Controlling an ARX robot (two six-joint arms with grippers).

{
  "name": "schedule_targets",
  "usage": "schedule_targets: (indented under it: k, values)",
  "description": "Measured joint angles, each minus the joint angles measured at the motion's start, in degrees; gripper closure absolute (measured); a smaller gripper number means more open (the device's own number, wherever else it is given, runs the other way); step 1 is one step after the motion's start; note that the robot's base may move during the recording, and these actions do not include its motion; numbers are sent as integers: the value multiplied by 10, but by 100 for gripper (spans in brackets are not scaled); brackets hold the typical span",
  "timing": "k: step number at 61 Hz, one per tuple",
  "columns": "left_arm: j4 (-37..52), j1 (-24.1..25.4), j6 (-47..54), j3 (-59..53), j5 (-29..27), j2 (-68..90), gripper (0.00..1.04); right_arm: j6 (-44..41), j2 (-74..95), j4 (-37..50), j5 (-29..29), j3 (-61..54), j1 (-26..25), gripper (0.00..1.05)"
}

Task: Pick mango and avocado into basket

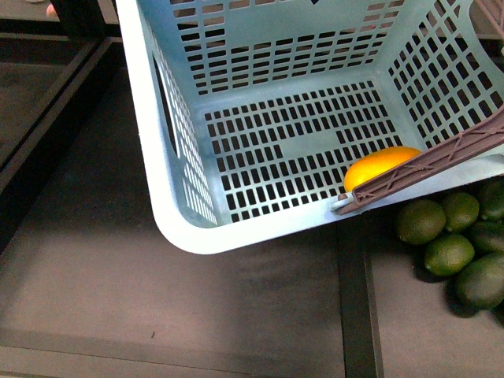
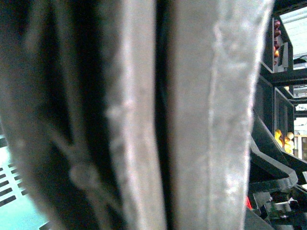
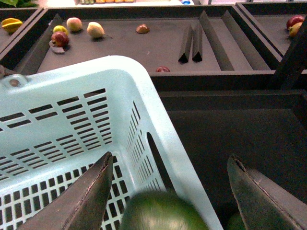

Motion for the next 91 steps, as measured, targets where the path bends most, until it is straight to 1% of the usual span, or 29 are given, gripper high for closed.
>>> schedule_targets:
  k: [4, 5, 7, 13, 23, 31, 33, 35, 36, 37, 39, 44, 50, 53, 54, 56, 59, 60, 62, 89, 91]
  values:
    - [0, 0, 0, 0, 2, 0, 79, 14, 9, 0, 8, 0, 0, 32]
    - [0, 0, 0, 0, 2, 0, 79, 15, 10, 0, 10, 0, 0, 30]
    - [0, 0, 0, 0, 1, 0, 79, 22, 11, -1, 12, 0, 0, 23]
    - [0, 0, 0, 0, 0, 1, 79, 37, 0, -4, 24, -4, -2, 8]
    - [0, 0, 0, 0, -1, 1, 79, 50, -61, -23, 35, -37, -21, 9]
    - [0, 0, 0, 0, 0, 1, 79, 51, -131, -61, 35, -83, -48, 9]
    - [0, 0, 0, 0, 0, 1, 79, 40, -144, -42, 1, -105, -62, 12]
    - [0, 0, 0, 0, 0, 1, 79, 19, -165, 21, -65, -144, -80, 18]
    - [0, 0, 0, 0, 2, 1, 79, 10, -179, 47, -90, -164, -85, 21]
    - [0, 0, -1, 0, 2, 1, 79, 2, -204, 71, -116, -193, -91, 27]
    - [0, 0, 0, 0, 2, 1, 79, -13, -263, 64, -151, -236, -92, 35]
    - [0, 0, 0, 0, 1, 2, 79, -25, -348, 53, -158, -286, -92, 51]
    - [0, 0, 0, 0, 1, 2, 79, -30, -383, 48, -156, -309, -94, 67]
    - [0, 0, 0, 0, 0, 2, 79, -33, -398, 42, -158, -323, -93, 78]
    - [0, 0, 0, 0, 0, 2, 79, -34, -401, 41, -158, -325, -93, 79]
    - [0, 0, -1, 0, 0, 2, 79, -34, -412, 37, -158, -333, -94, 86]
    - [0, 0, 0, 0, 0, 2, 79, -35, -424, 32, -157, -341, -94, 93]
    - [0, 0, 0, 0, -1, 2, 79, -35, -434, 27, -157, -346, -94, 98]
    - [0, 0, 0, 0, -1, 2, 79, -37, -444, 23, -157, -350, -94, 103]
    - [0, 0, -1, 0, 1, 2, 79, -37, -572, -61, -158, -395, -94, 103]
    - [0, 0, 0, 0, 1, 2, 79, -37, -574, -52, -157, -403, -94, 103]
